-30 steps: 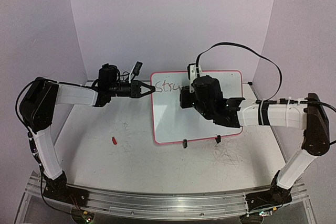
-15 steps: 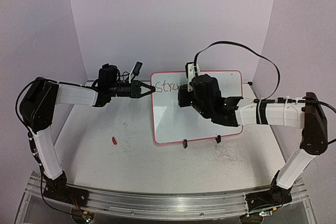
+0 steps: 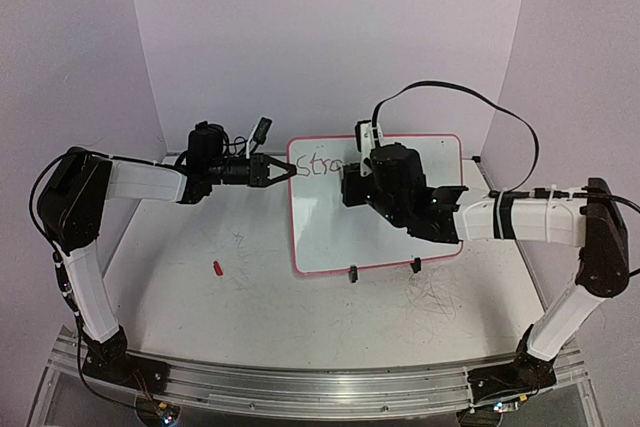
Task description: Write a sentence on the whiteboard
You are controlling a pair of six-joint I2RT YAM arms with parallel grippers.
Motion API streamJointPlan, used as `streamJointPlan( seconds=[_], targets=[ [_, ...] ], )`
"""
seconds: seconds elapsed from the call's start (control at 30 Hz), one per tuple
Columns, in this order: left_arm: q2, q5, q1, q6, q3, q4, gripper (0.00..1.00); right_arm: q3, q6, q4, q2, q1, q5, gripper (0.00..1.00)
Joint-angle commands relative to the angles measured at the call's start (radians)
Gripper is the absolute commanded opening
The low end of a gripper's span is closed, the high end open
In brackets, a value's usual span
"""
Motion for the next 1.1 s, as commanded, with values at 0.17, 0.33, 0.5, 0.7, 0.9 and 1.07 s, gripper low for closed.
streamJointPlan(
  seconds=[0.17, 0.33, 0.5, 0.7, 0.9, 1.07],
  targets=[
    [-0.04, 0.008, -0.012, 0.003, 0.001, 0.018, 0.0, -0.024, 0.0, 0.021, -0.068, -0.037, 0.008, 0.0],
    [-0.038, 0.008, -0.012, 0.004, 0.002, 0.018, 0.0, -0.003, -0.009, 0.026, -0.05, -0.037, 0.005, 0.0],
    [-0.038, 0.01, -0.012, 0.004, 0.001, 0.018, 0.0, 0.005, -0.009, 0.029, -0.032, -0.037, -0.004, 0.0],
    [-0.038, 0.013, -0.013, 0.003, 0.003, 0.018, 0.0, 0.006, -0.01, 0.034, -0.027, -0.037, 0.005, 0.0],
    [-0.039, 0.014, -0.014, 0.003, 0.003, 0.018, 0.0, 0.015, -0.027, 0.038, -0.015, -0.037, 0.012, 0.0],
    [-0.039, 0.014, -0.015, 0.004, 0.003, 0.018, 0.0, 0.015, -0.026, 0.038, -0.013, -0.037, 0.02, 0.0]
  ],
)
